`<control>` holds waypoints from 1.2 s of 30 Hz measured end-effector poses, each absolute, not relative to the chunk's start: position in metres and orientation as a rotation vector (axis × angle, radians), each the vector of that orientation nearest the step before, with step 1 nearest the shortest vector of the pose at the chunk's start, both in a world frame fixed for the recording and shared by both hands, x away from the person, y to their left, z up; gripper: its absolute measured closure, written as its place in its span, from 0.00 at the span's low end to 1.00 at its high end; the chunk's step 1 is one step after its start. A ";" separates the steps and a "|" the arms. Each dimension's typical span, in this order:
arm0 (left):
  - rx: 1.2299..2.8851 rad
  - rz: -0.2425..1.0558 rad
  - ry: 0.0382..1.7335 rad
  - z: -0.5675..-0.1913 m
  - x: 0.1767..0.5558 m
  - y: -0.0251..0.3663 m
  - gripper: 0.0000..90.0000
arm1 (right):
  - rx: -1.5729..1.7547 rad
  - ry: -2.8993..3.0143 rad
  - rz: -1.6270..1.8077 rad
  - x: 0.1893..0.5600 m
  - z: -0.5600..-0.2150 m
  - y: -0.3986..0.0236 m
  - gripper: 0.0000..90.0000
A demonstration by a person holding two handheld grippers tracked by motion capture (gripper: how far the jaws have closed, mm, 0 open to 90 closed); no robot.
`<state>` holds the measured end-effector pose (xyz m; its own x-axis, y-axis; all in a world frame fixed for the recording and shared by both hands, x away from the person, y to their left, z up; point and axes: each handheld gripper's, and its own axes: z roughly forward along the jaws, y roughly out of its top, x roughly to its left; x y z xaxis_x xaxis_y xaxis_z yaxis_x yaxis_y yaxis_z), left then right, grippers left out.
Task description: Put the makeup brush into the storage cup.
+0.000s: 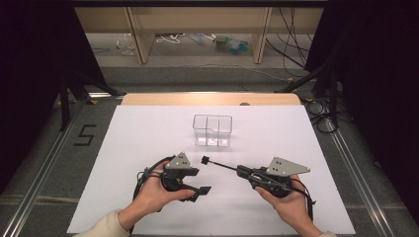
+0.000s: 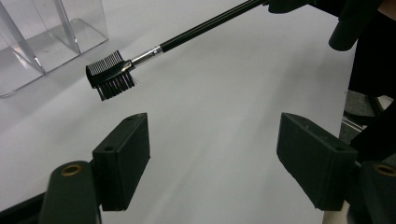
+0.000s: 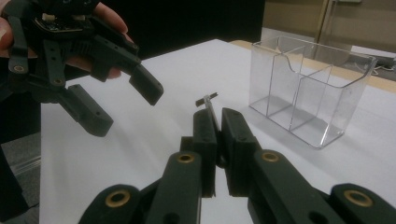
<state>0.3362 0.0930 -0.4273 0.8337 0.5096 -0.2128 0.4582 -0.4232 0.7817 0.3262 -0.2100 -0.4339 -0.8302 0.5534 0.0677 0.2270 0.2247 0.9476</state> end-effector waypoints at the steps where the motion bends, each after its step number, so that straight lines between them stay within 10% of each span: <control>1: 2.081 0.070 0.708 -0.427 0.336 0.093 0.29 | 0.746 2.228 1.641 0.326 -0.434 -0.210 0.95; 36: 1.969 0.056 0.744 -0.426 0.339 0.096 0.29 | 0.729 2.153 1.702 0.331 -0.424 -0.203 0.95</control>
<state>0.3388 0.0956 -0.4255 0.8104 0.5219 -0.2662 0.4760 -0.3216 0.8186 0.3311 -0.2030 -0.4242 -0.8260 0.5586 0.0754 0.2022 0.1689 0.9647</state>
